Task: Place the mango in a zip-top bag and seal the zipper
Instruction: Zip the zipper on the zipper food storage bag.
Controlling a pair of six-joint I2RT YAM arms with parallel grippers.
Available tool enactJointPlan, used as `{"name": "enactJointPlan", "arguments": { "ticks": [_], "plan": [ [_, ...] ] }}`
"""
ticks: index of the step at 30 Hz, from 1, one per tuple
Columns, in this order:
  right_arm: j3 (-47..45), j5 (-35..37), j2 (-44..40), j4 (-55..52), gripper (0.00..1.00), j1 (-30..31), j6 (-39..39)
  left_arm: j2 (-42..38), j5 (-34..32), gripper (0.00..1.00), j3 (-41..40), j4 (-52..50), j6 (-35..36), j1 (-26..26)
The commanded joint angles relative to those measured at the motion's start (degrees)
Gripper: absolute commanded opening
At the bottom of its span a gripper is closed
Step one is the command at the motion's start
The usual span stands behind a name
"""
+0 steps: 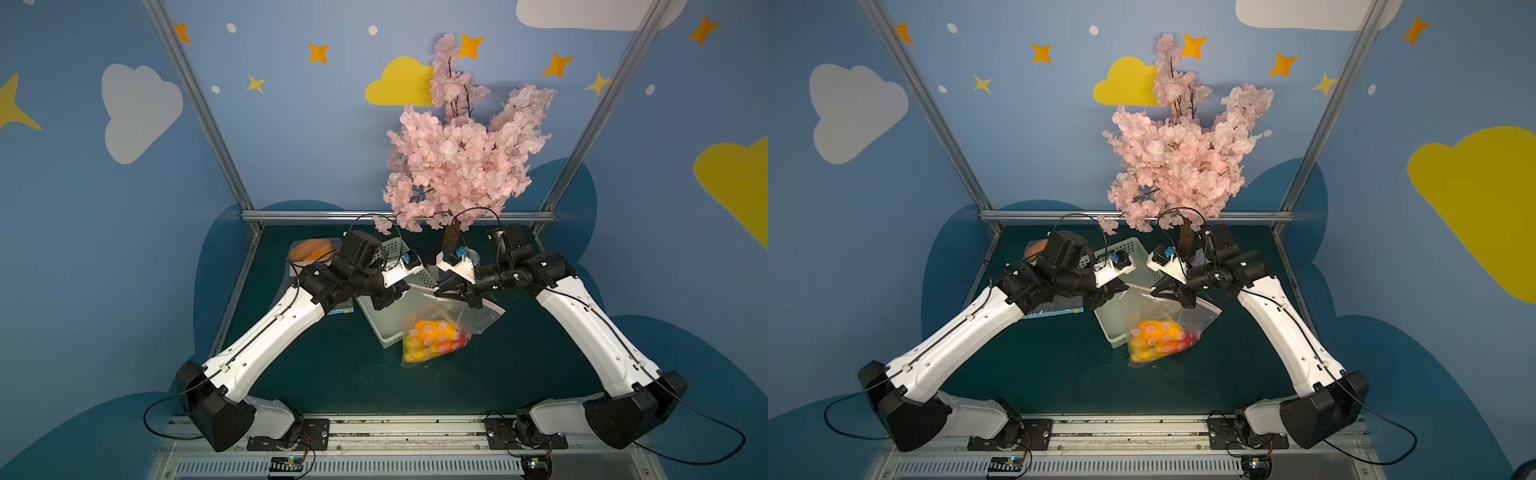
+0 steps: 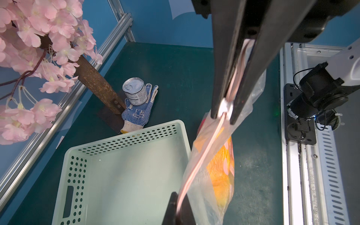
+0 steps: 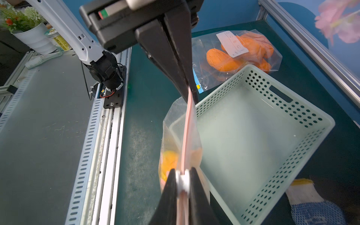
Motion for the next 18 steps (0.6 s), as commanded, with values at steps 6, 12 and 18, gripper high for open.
{"name": "enactJointPlan", "arguments": {
  "ticks": [6, 12, 18],
  "plan": [
    [-4.9, 2.43, -5.21, -3.09, 0.0, -4.18, 2.56, -2.09, -8.92, 0.03, -1.6, -0.35, -3.14, 2.26],
    [-8.19, 3.45, -8.01, -1.13, 0.0, -7.07, 5.93, -2.69, -12.53, 0.03, -3.3, 0.14, -5.72, 2.37],
    [-10.4, 5.21, -10.61, -1.02, 0.0, -8.48, 8.41, -2.91, -14.14, 0.03, -4.16, -0.3, -7.81, 3.46]
  ]
}}
